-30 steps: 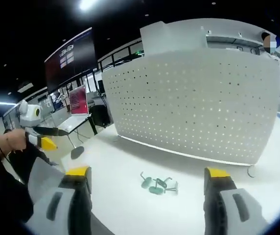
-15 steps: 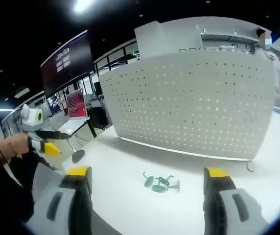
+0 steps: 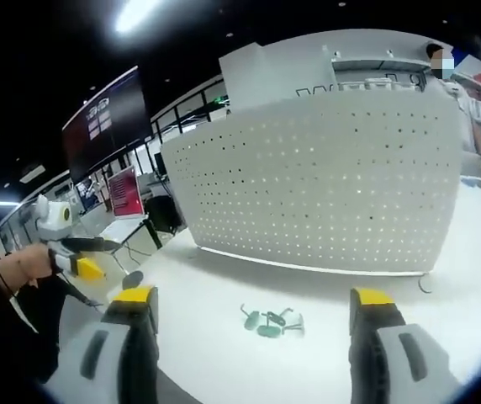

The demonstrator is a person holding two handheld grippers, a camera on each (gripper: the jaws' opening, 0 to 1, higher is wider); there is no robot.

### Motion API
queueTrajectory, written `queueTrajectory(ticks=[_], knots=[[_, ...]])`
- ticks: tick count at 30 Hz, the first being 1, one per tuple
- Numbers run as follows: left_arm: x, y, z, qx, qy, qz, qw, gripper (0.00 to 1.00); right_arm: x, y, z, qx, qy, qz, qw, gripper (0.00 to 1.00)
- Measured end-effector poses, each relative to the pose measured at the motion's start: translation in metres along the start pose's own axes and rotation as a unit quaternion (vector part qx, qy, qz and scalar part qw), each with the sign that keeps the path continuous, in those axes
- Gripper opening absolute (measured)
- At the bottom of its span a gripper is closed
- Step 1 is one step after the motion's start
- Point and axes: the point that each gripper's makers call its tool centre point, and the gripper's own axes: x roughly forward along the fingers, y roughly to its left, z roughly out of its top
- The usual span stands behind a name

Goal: Insert the hook assembly into the mounting plate slot until the hook locks in place.

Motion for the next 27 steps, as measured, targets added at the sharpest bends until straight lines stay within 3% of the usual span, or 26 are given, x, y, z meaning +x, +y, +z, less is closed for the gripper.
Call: queueTrajectory(ticks=[6, 9, 12, 19, 27], knots=[[0.005, -0.01, 0.013, 0.009, -0.002, -0.019, 0.9998, 1.0, -0.006, -0.001, 0.008, 0.01, -0.009, -0.012, 0.9998, 0.91], [0.011, -0.013, 0.01, 0.019, 0.009, -0.019, 0.9996, 1.0, -0.008, -0.004, 0.002, 0.016, -0.006, -0.012, 0.9998, 0.91], [0.008, -0.017, 0.01, 0.018, -0.001, -0.015, 0.9997, 1.0, -0.009, -0.006, -0.008, 0.011, 0.009, -0.007, 0.9999, 0.91], [0.01, -0.016, 0.002, 0.006, -0.007, 0.002, 1.0, 1.0, -0.013, -0.015, -0.014, -0.001, 0.008, 0.0, 1.0, 0.91], [0.016, -0.021, -0.008, 0.012, 0.005, 0.003, 0.9999, 1.0, -0.011, -0.02, -0.019, 0.002, 0.005, -0.002, 1.0, 0.91]])
